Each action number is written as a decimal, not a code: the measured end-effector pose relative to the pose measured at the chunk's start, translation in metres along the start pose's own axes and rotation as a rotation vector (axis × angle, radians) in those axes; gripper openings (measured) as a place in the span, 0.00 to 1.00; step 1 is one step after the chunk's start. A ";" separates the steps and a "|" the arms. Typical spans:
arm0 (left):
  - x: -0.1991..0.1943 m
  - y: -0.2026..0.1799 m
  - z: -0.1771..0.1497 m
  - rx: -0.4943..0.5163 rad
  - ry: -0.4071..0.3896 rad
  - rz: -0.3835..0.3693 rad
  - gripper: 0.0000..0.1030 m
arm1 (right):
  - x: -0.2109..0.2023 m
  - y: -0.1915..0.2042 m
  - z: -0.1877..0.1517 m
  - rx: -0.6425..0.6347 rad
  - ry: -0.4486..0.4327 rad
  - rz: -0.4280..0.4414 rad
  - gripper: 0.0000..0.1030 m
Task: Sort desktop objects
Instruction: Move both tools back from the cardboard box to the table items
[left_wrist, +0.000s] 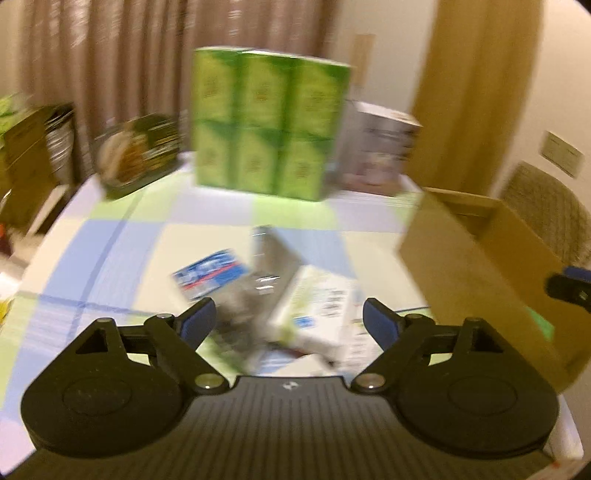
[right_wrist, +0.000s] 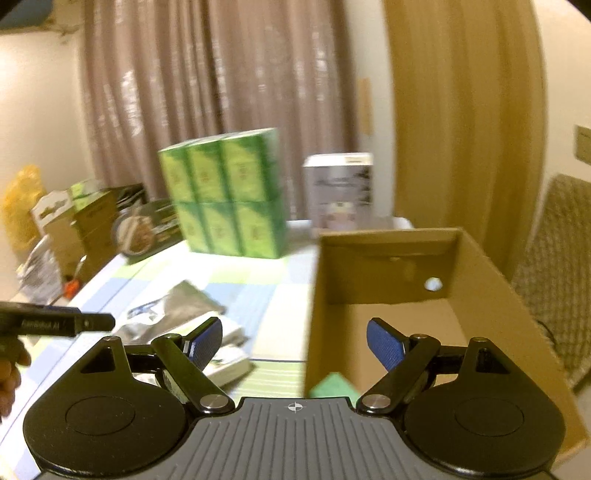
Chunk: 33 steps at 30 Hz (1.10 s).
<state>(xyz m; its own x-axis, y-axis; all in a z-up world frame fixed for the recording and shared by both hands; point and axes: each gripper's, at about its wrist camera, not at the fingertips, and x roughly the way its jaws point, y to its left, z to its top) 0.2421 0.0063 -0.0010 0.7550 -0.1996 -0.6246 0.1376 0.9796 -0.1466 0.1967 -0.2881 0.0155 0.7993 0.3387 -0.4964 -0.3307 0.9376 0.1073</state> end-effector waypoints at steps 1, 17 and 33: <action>-0.001 0.008 0.000 -0.004 -0.001 0.018 0.85 | 0.002 0.006 0.000 -0.011 0.000 0.014 0.80; -0.002 0.026 -0.031 0.243 0.097 -0.070 0.87 | 0.046 0.077 -0.013 -0.161 0.097 0.151 0.80; 0.030 -0.005 -0.048 0.520 0.142 -0.186 0.79 | 0.094 0.078 -0.051 -0.241 0.355 0.165 0.70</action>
<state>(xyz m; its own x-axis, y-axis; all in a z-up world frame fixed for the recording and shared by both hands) 0.2335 -0.0054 -0.0563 0.5989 -0.3362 -0.7269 0.5849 0.8036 0.1102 0.2203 -0.1877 -0.0669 0.5186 0.3946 -0.7585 -0.5797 0.8144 0.0274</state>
